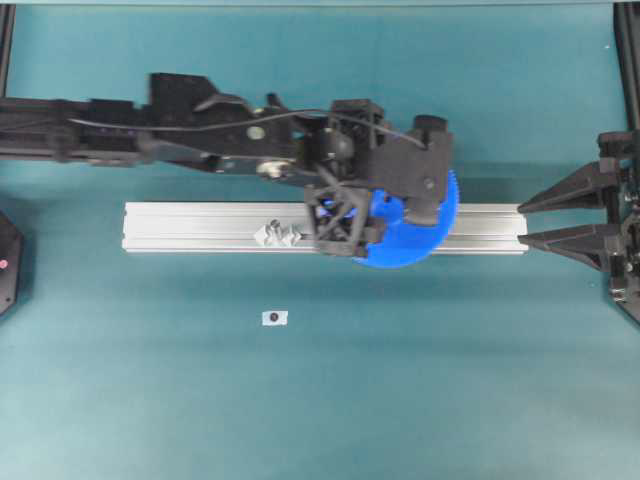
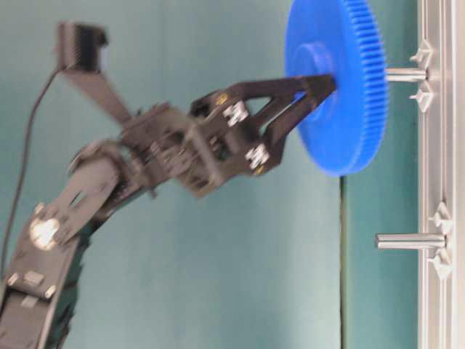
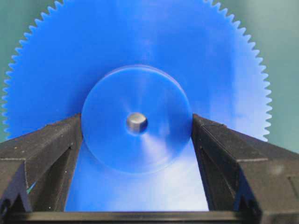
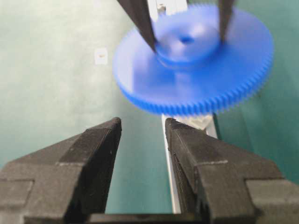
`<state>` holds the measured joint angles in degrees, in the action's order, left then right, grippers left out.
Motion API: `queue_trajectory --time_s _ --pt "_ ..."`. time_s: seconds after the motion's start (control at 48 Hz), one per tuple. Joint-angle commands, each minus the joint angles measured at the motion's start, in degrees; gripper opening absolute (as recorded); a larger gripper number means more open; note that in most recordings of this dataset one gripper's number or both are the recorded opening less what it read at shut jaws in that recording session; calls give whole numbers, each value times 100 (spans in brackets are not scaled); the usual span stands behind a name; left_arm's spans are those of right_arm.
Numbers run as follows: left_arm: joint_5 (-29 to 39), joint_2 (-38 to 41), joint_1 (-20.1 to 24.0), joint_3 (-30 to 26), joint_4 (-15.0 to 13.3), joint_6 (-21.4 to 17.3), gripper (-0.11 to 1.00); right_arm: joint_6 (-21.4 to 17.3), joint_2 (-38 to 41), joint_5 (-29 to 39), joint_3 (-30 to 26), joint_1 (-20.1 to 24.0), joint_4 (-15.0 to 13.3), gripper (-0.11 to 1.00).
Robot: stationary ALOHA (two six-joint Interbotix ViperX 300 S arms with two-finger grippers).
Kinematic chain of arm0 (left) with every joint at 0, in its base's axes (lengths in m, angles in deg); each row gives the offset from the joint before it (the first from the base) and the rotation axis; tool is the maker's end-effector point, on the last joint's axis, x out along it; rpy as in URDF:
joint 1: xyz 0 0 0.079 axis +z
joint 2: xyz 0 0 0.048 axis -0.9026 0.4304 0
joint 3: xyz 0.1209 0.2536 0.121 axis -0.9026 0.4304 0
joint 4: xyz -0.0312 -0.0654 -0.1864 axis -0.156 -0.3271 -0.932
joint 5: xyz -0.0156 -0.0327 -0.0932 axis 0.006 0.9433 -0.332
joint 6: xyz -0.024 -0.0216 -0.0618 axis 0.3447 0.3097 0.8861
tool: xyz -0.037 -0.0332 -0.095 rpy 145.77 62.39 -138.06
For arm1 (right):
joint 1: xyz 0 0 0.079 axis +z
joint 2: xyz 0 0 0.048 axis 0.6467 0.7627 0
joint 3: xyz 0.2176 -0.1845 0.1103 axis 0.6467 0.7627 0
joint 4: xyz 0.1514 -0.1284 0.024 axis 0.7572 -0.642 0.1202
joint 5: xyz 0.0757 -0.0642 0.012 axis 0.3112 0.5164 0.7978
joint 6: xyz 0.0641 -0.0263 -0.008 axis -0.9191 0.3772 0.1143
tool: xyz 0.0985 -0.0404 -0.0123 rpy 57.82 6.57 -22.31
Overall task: Insert the large gear onto the shaft.
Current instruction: 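Lift the blue gear and carry it over the right shaft, then align the gear's bore with the right shaft and lower it on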
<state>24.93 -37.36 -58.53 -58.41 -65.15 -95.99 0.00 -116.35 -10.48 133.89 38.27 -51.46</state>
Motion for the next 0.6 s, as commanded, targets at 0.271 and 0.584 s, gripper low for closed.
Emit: queue_trajectory --time_s 0.271,0.584 --pt "-44 176 35 -387 0 0 80 -62 26 -9 9 9 9 49" --pt "35 255 132 -457 0 35 80 -255 26 -26 44 9 9 49"
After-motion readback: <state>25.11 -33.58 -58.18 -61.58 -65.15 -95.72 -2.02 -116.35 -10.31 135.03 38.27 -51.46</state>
